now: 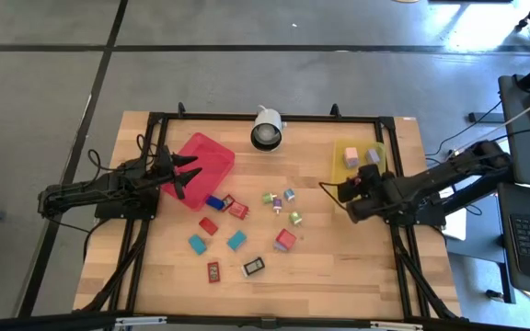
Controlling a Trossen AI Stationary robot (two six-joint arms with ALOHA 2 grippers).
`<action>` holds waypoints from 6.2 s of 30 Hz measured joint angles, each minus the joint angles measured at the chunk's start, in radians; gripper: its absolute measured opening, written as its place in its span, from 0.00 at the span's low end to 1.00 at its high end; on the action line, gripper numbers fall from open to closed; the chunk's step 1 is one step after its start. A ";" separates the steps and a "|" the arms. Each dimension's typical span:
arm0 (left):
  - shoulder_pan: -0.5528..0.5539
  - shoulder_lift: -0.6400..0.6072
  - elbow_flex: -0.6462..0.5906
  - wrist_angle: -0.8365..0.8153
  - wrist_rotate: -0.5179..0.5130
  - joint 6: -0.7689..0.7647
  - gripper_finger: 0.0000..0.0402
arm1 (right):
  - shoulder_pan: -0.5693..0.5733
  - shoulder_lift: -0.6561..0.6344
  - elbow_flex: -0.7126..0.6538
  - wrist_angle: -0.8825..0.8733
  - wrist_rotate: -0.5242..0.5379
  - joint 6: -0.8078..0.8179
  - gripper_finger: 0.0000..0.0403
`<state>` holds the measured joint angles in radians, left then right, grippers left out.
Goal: Pick & Place Office items
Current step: Put the right red charger adapter into the yellow bin, then put the blue white charger adapter into the yellow bin
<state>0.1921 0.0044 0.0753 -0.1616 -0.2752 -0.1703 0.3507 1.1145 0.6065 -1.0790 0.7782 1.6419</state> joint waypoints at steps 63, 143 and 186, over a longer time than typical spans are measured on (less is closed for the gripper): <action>0.000 0.000 0.000 0.000 0.000 0.000 0.51 | -0.242 0.052 0.143 0.478 -0.196 -0.374 0.99; 0.000 0.000 0.000 0.000 0.000 0.000 0.51 | -0.184 0.822 0.535 0.603 -0.241 -0.387 0.30; 0.000 0.000 0.000 0.000 0.000 0.000 0.51 | -0.163 0.440 0.526 -0.297 -0.087 0.173 0.30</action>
<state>0.1921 0.0044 0.0753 -0.1613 -0.2754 -0.1703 0.1874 1.5544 1.1320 -1.3763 0.6913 1.8149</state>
